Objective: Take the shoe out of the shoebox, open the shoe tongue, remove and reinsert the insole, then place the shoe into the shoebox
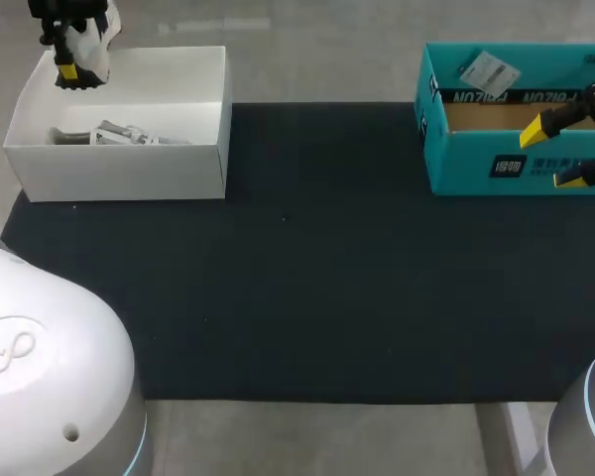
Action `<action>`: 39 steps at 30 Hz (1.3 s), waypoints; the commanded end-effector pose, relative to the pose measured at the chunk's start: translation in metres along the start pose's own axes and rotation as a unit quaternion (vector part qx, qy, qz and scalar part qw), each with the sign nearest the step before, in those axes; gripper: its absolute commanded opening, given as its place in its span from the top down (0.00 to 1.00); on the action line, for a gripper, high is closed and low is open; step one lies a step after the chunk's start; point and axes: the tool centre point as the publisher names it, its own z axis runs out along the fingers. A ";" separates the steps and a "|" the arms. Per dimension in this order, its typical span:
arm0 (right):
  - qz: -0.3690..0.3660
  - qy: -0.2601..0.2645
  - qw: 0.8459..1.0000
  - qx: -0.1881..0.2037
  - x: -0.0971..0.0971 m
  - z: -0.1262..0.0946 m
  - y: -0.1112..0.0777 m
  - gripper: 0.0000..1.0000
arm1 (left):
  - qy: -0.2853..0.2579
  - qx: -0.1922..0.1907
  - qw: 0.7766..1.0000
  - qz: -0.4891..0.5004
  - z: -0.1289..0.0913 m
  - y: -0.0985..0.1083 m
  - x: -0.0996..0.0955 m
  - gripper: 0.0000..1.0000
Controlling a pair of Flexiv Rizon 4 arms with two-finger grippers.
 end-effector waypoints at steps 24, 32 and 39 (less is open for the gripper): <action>0.001 -0.002 1.000 0.000 0.000 0.001 0.001 0.00 | 0.038 -0.003 0.999 -0.007 -0.001 0.020 -0.035 1.00; 0.001 -0.002 1.000 0.000 0.000 0.001 0.001 0.00 | 0.010 -0.044 0.991 0.125 0.005 0.018 -0.035 1.00; 0.001 -0.002 1.000 0.000 0.000 0.001 0.001 0.00 | -0.019 -0.090 0.929 0.359 0.010 0.022 -0.031 1.00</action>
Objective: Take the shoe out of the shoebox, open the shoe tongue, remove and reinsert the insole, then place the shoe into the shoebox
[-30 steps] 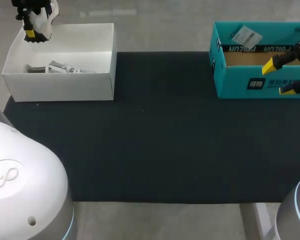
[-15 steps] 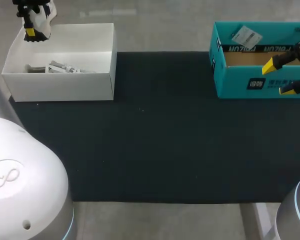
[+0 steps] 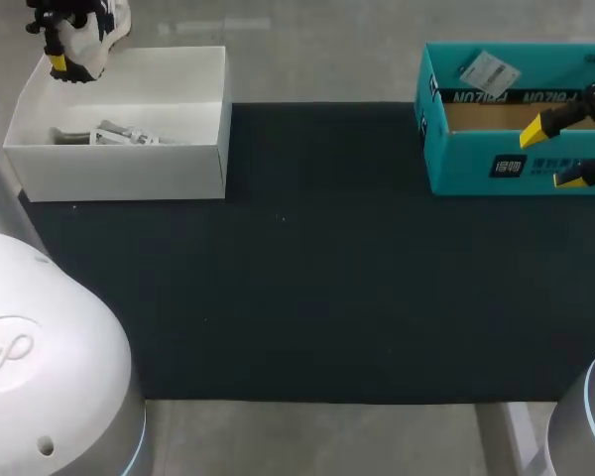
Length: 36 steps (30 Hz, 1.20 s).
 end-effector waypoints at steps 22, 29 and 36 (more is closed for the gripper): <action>0.001 -0.002 1.000 0.000 0.000 0.001 0.001 0.00 | -0.054 -0.080 0.857 0.505 -0.023 0.017 0.020 1.00; 0.001 -0.002 1.000 0.000 0.000 0.001 0.001 0.00 | -0.054 -0.080 0.857 0.505 -0.023 0.017 0.020 1.00; 0.001 -0.002 1.000 0.000 0.000 0.001 0.001 0.00 | -0.084 -0.111 0.844 0.518 -0.021 0.027 0.012 1.00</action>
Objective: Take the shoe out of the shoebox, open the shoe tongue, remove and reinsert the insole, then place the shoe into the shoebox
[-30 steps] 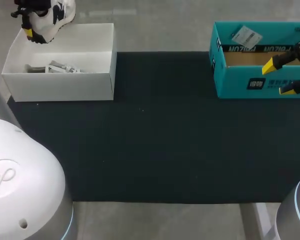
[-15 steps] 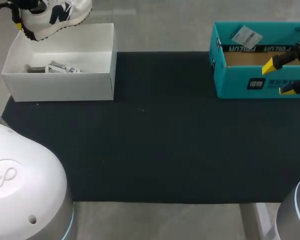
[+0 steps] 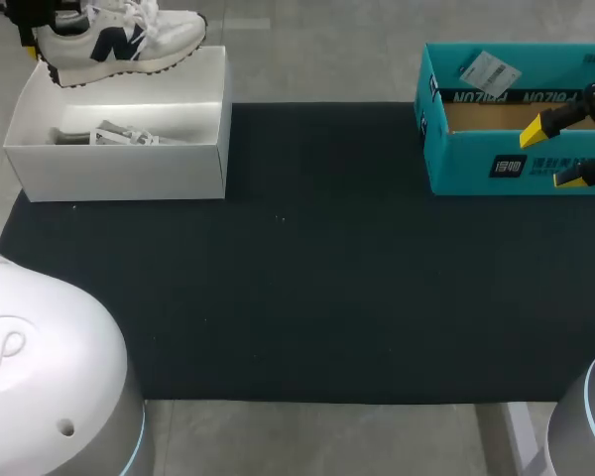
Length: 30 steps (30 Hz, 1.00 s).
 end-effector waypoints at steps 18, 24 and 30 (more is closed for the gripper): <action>0.001 -0.002 1.000 0.000 0.000 0.001 0.001 0.00 | 0.012 -0.073 0.990 0.122 0.039 0.046 0.012 1.00; 0.001 -0.002 1.000 0.000 0.000 0.001 0.001 0.00 | 0.003 -0.055 0.990 0.130 0.047 0.049 0.014 1.00; 0.001 -0.002 1.000 0.000 0.000 0.001 0.001 0.00 | 0.003 -0.047 0.990 0.134 0.067 0.047 0.010 1.00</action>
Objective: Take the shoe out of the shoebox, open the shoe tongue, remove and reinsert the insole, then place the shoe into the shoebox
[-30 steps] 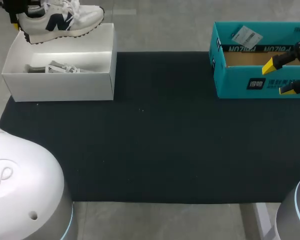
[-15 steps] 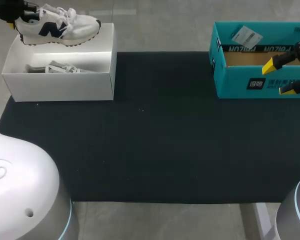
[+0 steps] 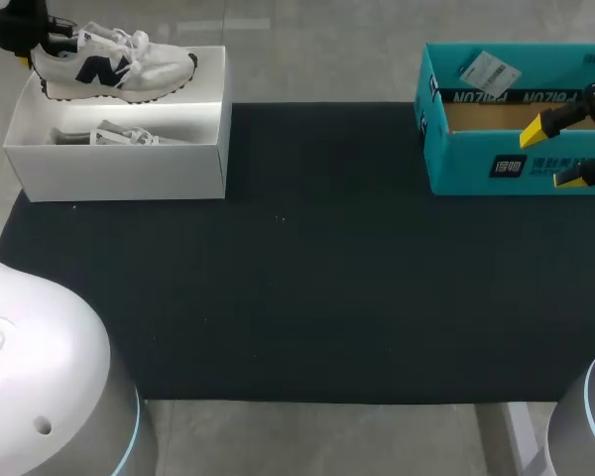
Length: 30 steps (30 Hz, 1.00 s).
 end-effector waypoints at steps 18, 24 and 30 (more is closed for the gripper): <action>0.001 -0.002 1.000 0.000 0.000 0.001 0.001 0.00 | -0.021 0.004 1.000 0.009 0.088 0.028 -0.022 1.00; 0.001 -0.002 1.000 0.000 0.000 0.001 0.001 0.00 | -0.014 0.003 1.000 0.014 0.112 0.032 -0.028 1.00; 0.001 -0.002 1.000 0.000 0.000 0.001 0.001 0.00 | -0.013 0.011 1.000 0.026 0.133 0.032 -0.035 1.00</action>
